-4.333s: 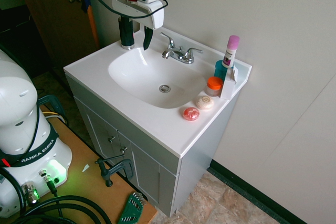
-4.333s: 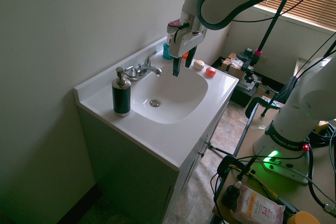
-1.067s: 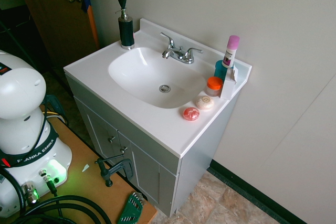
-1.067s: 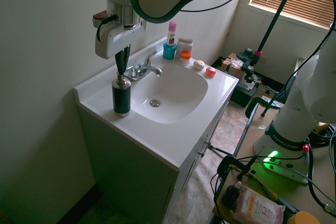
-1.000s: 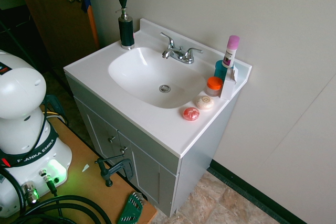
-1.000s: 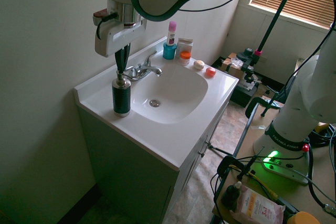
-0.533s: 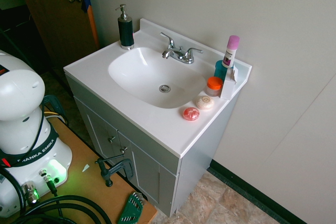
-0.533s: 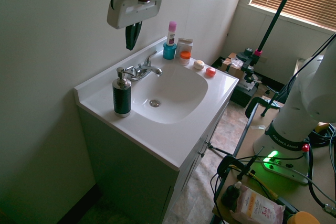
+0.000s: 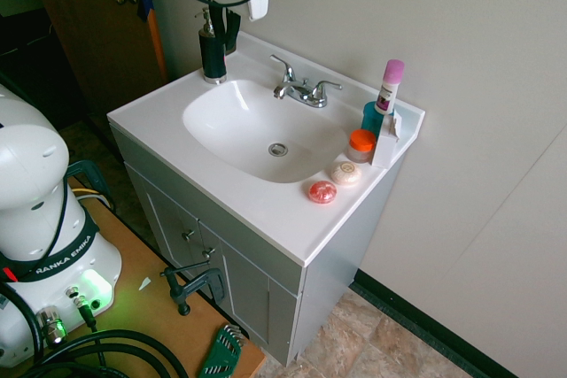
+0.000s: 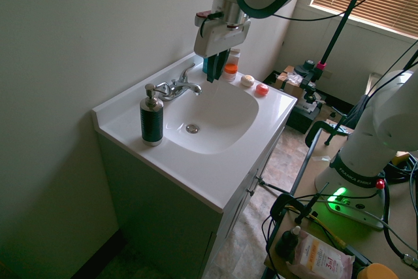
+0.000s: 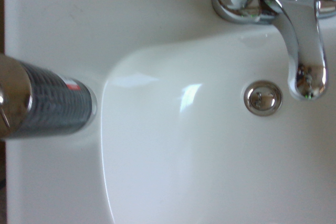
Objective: Use the sanitizer
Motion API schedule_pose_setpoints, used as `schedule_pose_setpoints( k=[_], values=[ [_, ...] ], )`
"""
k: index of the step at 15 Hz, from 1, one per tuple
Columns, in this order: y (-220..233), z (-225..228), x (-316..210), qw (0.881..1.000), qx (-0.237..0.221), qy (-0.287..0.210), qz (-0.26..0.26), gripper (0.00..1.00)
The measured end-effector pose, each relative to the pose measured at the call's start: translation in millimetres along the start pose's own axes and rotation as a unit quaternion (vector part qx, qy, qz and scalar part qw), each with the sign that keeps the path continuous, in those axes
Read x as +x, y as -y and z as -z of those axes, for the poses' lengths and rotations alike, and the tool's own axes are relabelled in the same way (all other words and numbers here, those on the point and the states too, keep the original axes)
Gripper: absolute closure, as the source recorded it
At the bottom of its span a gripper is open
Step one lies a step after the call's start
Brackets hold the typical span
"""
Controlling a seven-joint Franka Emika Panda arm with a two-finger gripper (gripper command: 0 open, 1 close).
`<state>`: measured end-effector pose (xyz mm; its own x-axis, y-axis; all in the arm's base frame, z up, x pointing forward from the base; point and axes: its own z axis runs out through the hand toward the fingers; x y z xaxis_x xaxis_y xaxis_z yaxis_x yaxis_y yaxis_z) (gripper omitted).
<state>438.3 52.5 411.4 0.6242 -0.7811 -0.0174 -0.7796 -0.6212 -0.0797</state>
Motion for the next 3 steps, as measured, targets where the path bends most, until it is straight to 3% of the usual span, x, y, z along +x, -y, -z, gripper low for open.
schedule_pose_setpoints(
  k=[3],
  values=[
    [-20.9, -8.2, -4.2, 1.000, -0.001, 0.007, -0.008, 0.00]
  ],
)
